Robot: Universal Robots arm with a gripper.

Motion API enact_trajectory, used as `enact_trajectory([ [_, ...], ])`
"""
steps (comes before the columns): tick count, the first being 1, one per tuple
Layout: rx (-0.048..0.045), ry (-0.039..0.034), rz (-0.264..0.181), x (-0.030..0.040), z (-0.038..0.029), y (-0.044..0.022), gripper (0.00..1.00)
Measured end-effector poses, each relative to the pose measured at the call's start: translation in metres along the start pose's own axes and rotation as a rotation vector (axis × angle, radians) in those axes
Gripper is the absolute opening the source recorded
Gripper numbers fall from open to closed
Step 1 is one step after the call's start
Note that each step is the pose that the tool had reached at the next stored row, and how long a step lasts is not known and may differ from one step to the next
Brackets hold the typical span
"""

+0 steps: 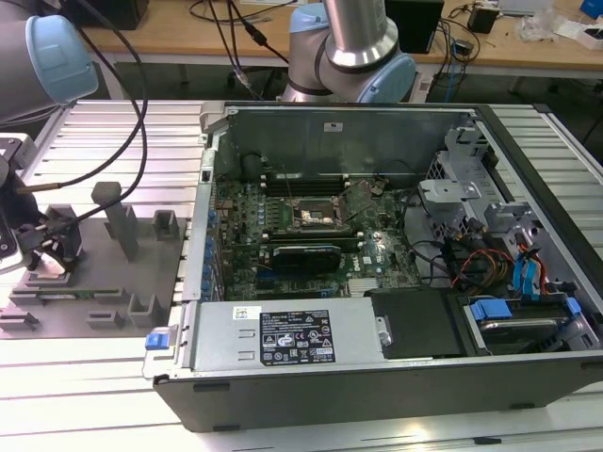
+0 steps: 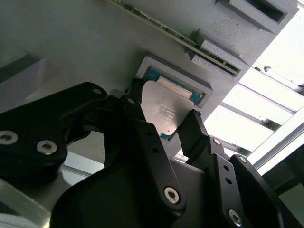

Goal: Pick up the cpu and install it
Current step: 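Pick up the cpu and move it towards the insertion slot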

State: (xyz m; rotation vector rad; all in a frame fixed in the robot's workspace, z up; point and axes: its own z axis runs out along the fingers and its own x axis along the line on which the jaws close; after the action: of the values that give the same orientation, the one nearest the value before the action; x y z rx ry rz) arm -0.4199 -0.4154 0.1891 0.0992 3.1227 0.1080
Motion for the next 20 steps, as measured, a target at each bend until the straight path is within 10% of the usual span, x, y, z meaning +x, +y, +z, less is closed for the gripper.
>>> enact_trajectory([
  [7,-0.0005,-0.0002,-0.006,-0.0001,-0.0012,0.0002,0.55],
  [20,-0.0013,0.0014,-0.022,-0.0004,-0.0291,0.0020,0.55],
])
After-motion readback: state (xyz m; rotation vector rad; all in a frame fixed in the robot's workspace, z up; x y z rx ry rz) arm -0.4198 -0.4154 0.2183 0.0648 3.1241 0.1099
